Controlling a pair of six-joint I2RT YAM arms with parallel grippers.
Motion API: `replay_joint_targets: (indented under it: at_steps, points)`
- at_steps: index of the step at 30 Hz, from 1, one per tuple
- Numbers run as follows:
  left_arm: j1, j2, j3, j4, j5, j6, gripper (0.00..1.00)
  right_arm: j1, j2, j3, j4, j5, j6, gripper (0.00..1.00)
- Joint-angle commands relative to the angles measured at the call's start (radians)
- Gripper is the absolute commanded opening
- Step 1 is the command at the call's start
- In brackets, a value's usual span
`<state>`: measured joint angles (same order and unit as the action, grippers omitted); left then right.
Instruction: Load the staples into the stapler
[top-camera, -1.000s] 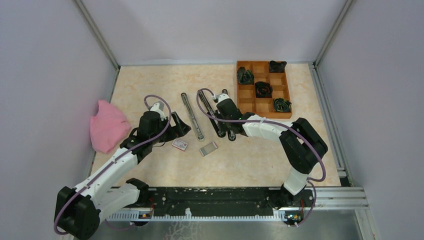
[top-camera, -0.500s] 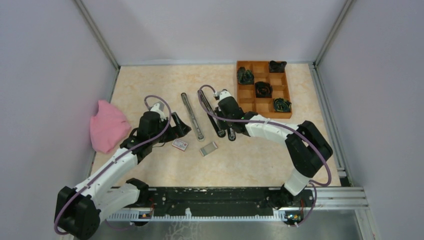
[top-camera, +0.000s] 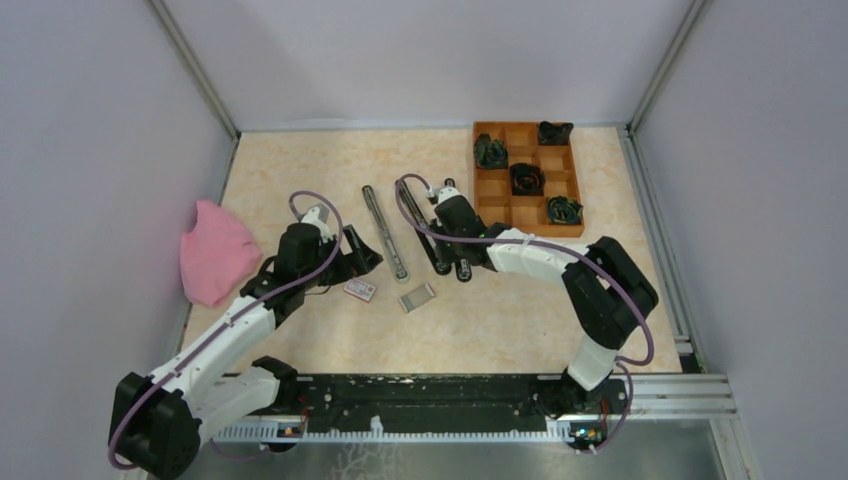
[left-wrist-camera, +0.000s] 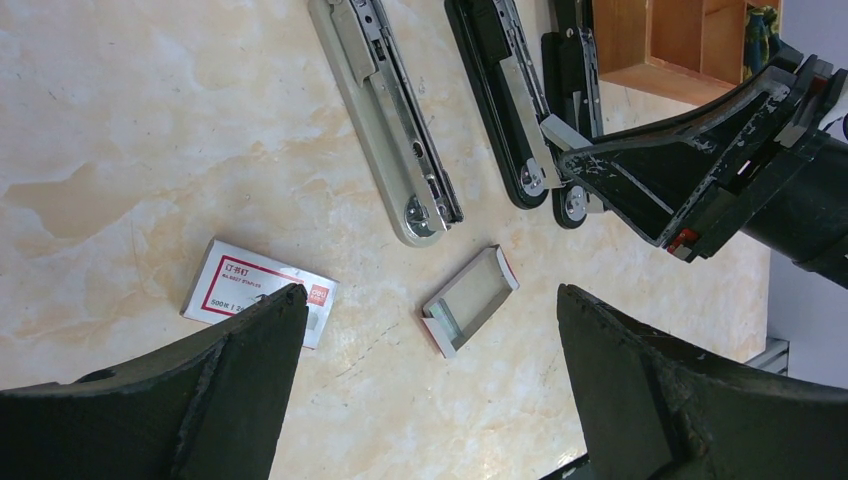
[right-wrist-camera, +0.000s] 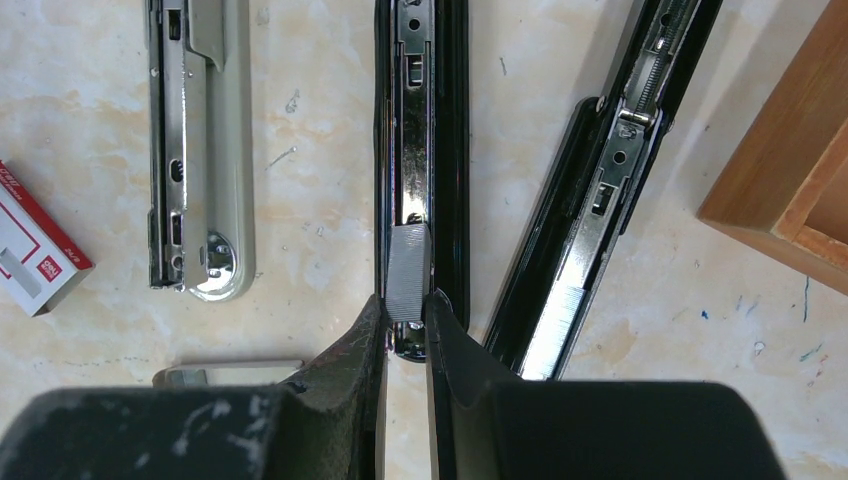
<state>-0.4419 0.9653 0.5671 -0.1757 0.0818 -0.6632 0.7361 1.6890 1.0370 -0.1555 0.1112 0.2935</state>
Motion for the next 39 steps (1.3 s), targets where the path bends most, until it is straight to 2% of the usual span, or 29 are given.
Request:
replay_joint_targets:
  at_steps: [1, 19, 24, 34, 39]
  points:
    - [0.007, 0.000, -0.010, 0.033, 0.015, -0.010, 0.99, -0.010, 0.010, 0.049, 0.013, 0.012, 0.016, 0.00]
    - [0.008, 0.002, -0.013, 0.037, 0.025, -0.010, 0.99, -0.012, 0.057, 0.079, -0.016, 0.000, 0.028, 0.00]
    - [0.008, 0.000, -0.015, 0.036, 0.026, -0.012, 0.99, -0.013, 0.062, 0.090, -0.027, 0.003, 0.029, 0.03]
    - [0.009, 0.006, -0.013, 0.044, 0.036, -0.015, 0.99, -0.012, 0.048, 0.102, -0.051, -0.006, 0.023, 0.23]
    - [0.009, 0.006, -0.013, 0.045, 0.041, -0.016, 0.99, -0.012, 0.038, 0.106, -0.060, -0.007, 0.021, 0.27]
